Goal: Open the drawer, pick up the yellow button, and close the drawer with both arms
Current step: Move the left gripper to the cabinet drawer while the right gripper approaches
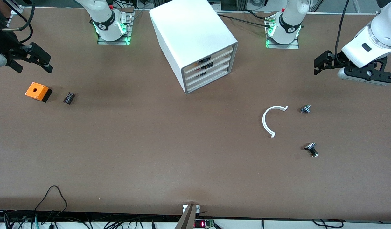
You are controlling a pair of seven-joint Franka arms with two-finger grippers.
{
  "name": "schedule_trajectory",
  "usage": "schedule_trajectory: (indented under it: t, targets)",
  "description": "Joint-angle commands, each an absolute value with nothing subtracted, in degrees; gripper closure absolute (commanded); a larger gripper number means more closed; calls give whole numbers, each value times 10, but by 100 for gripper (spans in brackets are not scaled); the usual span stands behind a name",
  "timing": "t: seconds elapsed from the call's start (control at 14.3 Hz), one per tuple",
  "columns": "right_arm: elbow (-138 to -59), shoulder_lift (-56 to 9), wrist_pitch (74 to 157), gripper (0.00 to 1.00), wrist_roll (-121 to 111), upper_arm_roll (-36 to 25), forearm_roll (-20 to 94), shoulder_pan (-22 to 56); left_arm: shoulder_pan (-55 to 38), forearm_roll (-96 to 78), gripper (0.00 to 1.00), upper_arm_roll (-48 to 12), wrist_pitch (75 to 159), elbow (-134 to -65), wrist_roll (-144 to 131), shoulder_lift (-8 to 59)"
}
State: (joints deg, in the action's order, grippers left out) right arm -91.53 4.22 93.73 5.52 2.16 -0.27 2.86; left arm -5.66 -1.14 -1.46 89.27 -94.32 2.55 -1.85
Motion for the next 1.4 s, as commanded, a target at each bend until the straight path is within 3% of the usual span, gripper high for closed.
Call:
schedule_trajectory:
  t: [0.0,0.77,1.33]
  targets:
    - [-905,37,921,0,63,25,3,26,-57,1,0,-14,883,-939,27,-24]
    - [-904,21,881,0,55,25,5,26,-56,1,0,-15,883,-940,27,-25]
    - [-903,-72,897,0,15,23,6,24,-56,-7,0,-14,853,-938,28,-25]
